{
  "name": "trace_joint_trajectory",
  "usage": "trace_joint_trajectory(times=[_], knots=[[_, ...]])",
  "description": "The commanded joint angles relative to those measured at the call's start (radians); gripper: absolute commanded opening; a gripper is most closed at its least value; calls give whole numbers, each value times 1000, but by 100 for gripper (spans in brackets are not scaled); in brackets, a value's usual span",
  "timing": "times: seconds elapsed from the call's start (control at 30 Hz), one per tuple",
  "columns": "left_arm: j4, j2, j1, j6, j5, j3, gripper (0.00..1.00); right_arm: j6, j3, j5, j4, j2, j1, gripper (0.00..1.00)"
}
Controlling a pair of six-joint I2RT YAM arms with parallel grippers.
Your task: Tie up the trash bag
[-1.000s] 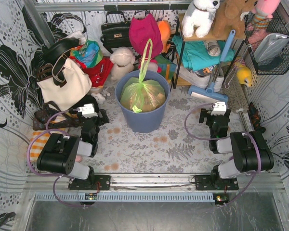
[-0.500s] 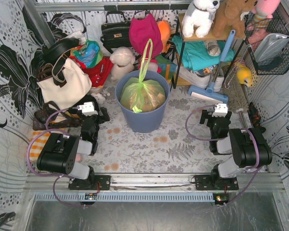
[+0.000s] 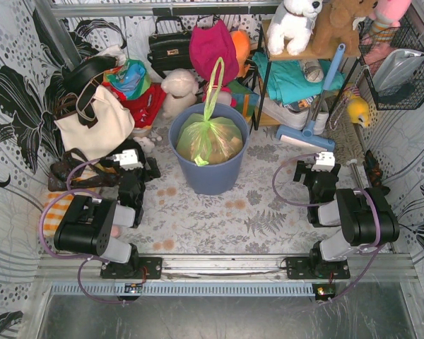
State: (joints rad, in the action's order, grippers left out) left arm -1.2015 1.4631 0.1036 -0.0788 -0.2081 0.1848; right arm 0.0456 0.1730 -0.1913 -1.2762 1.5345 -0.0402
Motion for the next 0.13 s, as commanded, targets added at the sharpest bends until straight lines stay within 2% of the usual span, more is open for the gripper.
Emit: trace_joint_trajectory(times=[0.0, 0.1], knots=[[-7, 9, -21, -12, 12, 31, 98, -15, 16, -12, -38, 6, 5, 97], [-13, 6, -21, -11, 13, 26, 98, -16, 17, -12, -40, 6, 5, 97]])
